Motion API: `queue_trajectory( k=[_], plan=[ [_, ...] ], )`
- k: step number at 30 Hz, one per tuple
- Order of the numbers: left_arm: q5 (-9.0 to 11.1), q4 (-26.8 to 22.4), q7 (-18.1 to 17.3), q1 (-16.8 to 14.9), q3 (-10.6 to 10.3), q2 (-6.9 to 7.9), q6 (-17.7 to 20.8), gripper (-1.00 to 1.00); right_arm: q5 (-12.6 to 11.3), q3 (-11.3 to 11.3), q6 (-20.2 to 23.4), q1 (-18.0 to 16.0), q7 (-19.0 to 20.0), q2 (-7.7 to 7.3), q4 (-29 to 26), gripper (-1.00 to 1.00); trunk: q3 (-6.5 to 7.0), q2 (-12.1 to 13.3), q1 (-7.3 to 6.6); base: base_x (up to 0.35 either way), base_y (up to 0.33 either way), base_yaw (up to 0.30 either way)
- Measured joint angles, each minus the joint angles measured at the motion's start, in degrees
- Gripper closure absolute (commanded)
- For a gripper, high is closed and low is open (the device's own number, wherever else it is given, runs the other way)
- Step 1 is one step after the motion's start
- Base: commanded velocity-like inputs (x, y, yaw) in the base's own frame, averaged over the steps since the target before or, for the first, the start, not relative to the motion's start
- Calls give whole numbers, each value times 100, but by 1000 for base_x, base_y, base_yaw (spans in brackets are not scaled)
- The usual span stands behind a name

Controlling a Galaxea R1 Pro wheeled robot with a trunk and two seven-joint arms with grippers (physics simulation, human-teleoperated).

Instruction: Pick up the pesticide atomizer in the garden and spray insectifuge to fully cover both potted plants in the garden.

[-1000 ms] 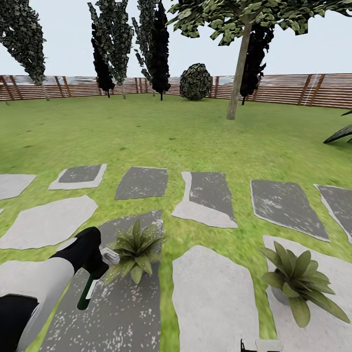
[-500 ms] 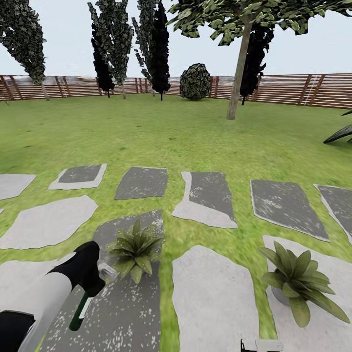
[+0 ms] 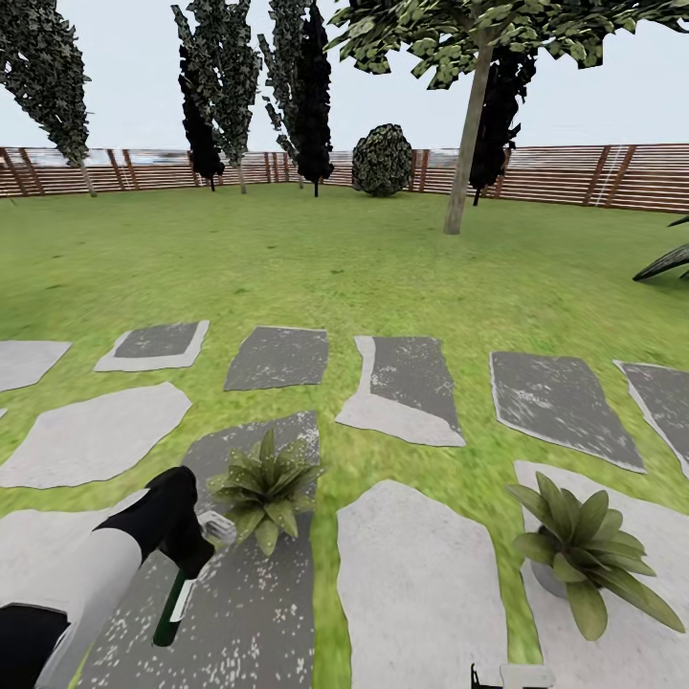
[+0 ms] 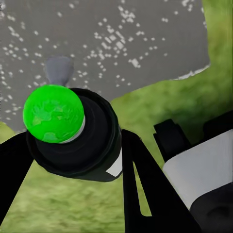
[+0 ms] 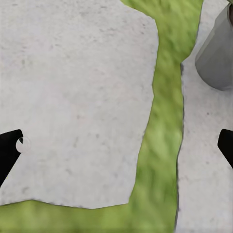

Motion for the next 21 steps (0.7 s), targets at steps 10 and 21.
queue_trajectory(
  k=[10,21],
  plan=[
    [-26,6,62,59,14,17,24,100,1,0,0,0,0,0,0,-100,0,0,-2,40,0,0],
    [-19,-13,79,44,-4,-84,32,100,0,0,0,0,0,0,0,-100,0,0,0,37,0,0]
  ],
)
